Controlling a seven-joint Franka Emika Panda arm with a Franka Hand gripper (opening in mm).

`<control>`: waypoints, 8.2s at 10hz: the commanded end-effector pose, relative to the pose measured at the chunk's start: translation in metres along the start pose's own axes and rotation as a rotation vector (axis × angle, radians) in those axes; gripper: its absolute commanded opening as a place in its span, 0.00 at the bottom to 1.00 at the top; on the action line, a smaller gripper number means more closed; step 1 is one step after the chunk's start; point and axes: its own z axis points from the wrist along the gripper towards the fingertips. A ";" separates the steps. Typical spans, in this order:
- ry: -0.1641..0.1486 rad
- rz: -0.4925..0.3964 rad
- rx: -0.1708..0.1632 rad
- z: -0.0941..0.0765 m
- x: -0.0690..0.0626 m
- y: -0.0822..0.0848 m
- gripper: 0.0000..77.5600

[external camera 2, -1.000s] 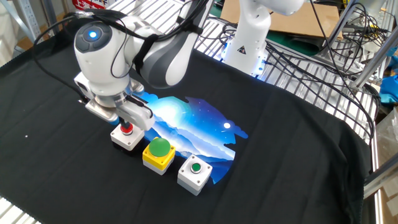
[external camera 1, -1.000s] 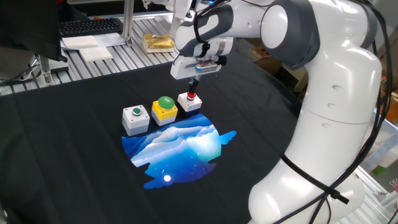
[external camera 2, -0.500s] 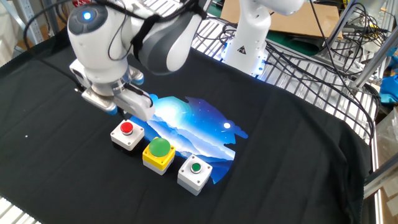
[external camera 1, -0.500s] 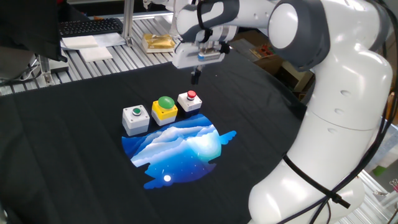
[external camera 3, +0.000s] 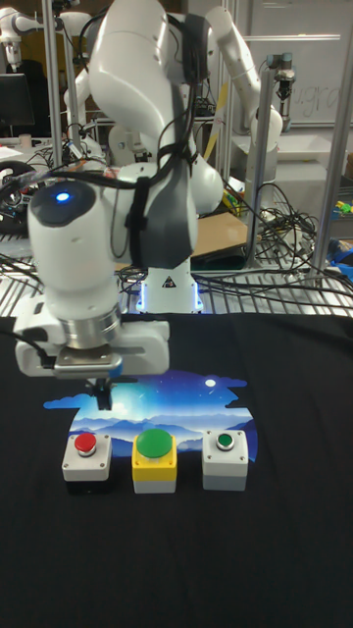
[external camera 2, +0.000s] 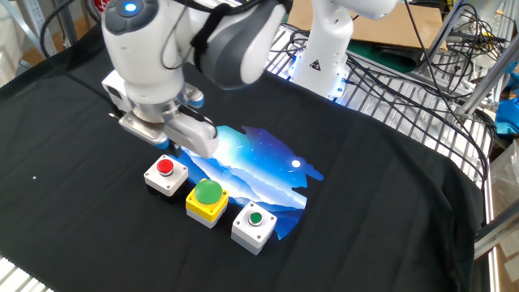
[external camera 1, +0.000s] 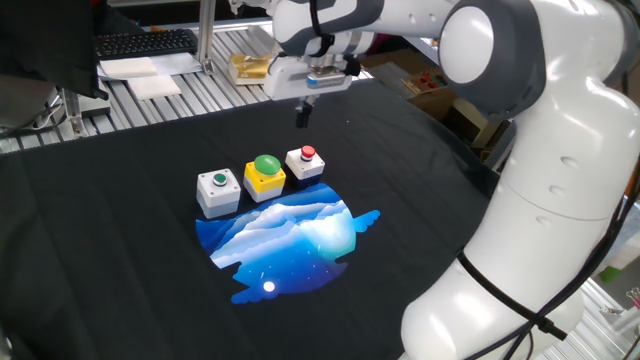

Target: Press three buttons from left to right in sequence

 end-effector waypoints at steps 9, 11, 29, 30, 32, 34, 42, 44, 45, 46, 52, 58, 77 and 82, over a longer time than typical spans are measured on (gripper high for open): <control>-0.021 0.017 0.001 0.005 -0.005 0.044 0.00; -0.030 0.030 0.001 0.012 -0.006 0.060 0.00; -0.020 -0.002 0.015 0.054 -0.011 0.080 0.00; -0.015 -0.002 0.017 0.056 -0.012 0.078 0.00; -0.009 0.000 0.018 0.058 -0.015 0.075 0.00; 0.000 0.001 0.017 0.061 -0.017 0.073 0.00; 0.010 0.001 0.012 0.078 -0.013 0.072 0.00; 0.009 0.003 0.011 0.078 -0.012 0.072 0.00; 0.009 0.004 0.011 0.078 -0.012 0.072 0.00; 0.007 0.004 0.011 0.078 -0.012 0.072 0.00; 0.009 0.004 0.012 0.078 -0.012 0.072 0.00; 0.015 0.005 0.011 0.079 -0.012 0.072 0.00; 0.016 0.006 0.007 0.097 -0.007 0.070 0.00; 0.016 0.007 0.005 0.096 -0.007 0.071 0.00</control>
